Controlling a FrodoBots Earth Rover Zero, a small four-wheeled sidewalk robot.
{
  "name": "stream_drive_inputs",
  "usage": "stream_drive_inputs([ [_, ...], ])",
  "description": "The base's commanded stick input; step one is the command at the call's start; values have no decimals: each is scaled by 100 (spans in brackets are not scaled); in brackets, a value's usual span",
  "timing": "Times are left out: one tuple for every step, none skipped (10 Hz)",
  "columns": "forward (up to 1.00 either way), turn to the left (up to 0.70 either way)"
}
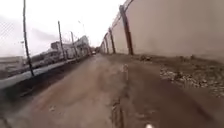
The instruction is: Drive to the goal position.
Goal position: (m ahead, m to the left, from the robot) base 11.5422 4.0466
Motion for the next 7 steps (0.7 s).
stream_drive_inputs([
  [85, 5],
  [85, 5],
  [85, 5],
  [85, 5],
  [85, 5],
  [85, 5],
  [85, 5],
])
